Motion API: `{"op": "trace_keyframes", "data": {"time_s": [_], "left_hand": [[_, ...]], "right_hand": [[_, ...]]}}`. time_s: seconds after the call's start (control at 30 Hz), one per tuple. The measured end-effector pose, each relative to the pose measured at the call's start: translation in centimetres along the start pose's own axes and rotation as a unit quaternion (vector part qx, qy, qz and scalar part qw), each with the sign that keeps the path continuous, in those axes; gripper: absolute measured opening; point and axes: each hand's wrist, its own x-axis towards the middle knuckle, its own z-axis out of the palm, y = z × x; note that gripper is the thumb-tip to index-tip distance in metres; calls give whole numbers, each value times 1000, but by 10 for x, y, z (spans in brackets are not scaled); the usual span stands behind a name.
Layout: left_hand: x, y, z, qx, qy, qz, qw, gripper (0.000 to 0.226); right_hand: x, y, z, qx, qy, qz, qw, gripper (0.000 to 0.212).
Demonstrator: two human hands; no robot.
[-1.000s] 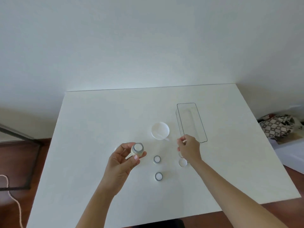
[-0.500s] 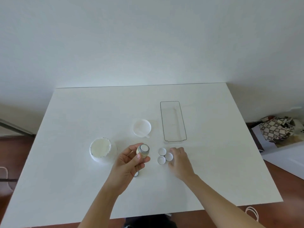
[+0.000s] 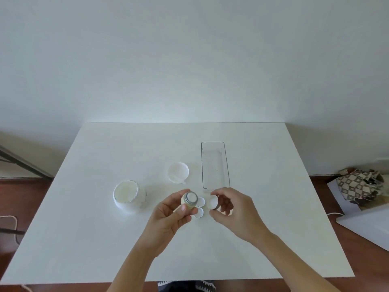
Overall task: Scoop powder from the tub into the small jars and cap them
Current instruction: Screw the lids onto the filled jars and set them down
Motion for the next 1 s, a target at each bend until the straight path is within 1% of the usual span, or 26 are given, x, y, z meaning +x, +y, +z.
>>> {"op": "trace_keyframes", "data": {"time_s": [0.07,0.13,0.27,0.4,0.5,0.63,0.73,0.87,0.93,1.0], "left_hand": [[-1,1,4,24,-6,4,1000,35],[-2,6,8,53,-15,12,998,32],[-3,13,11,98,-37,26,994,37],[-3,17,8,110,-48,37,992,37],[-4,21,4,115,-51,47,991,37],[-6,26,-1,115,-57,55,990,36],[-8,30,-5,112,-62,52,990,40],[-8,34,-10,119,-64,45,990,47],[-7,36,-12,118,-63,43,990,47],[-6,38,-14,113,-63,45,991,43]], "right_hand": [[0,-22,-13,-47,8,-43,998,30],[1,-38,-22,-102,-1,-67,993,27],[5,-54,-25,-187,-39,-81,978,27],[8,-66,-20,-218,-65,-90,970,30],[9,-73,-14,-209,-80,-88,971,29],[10,-78,-9,-176,-94,-94,975,34],[13,-82,-7,-168,-108,-111,973,28],[18,-86,-6,-157,-125,-127,971,26],[21,-87,-6,-140,-130,-122,974,22],[24,-87,-7,-111,-137,-98,979,21]]}}
